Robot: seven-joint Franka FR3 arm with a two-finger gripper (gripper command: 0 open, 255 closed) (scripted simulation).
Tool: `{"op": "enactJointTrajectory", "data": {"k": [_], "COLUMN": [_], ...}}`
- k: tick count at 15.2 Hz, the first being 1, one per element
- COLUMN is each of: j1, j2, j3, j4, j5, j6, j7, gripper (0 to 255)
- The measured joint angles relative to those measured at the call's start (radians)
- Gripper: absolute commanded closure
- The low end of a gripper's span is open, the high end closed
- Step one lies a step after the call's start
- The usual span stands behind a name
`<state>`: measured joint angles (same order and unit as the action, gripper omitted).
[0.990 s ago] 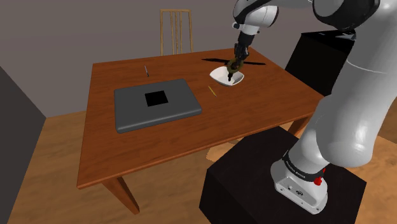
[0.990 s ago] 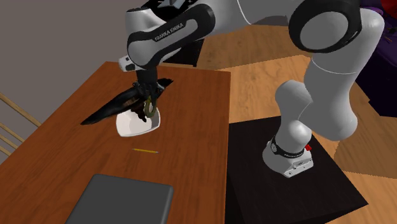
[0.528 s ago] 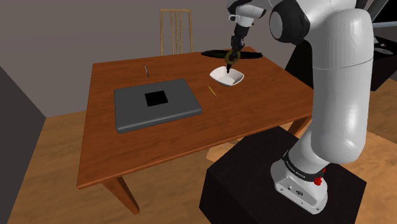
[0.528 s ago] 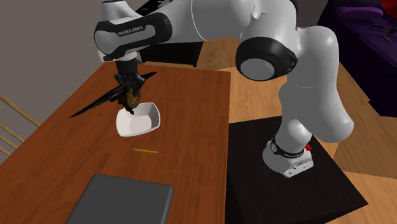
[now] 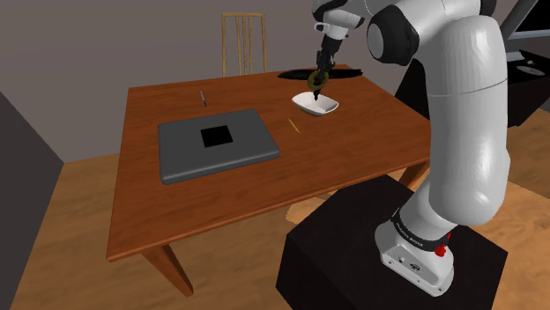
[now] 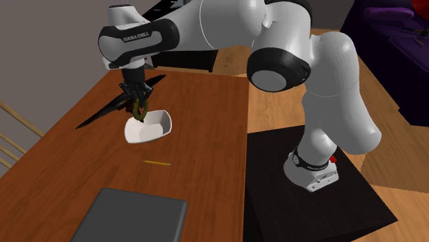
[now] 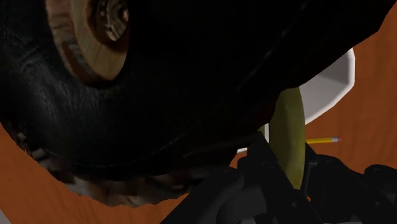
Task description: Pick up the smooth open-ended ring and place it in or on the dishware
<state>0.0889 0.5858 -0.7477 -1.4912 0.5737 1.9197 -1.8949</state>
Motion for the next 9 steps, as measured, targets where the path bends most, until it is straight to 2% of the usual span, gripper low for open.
{"op": "enactJointTrajectory", "data": {"k": [3, 7, 9], "j1": [0.003, -0.026, -0.006], "j2": [-0.004, -0.005, -0.025], "j3": [0.009, 0.031, 0.030], "j4": [-0.015, -0.012, -0.057], "j5": [0.013, 0.043, 0.040], "j6": [0.008, 0.015, 0.075], "j7": [-0.006, -0.033, -0.035], "gripper": [255, 255, 255]}}
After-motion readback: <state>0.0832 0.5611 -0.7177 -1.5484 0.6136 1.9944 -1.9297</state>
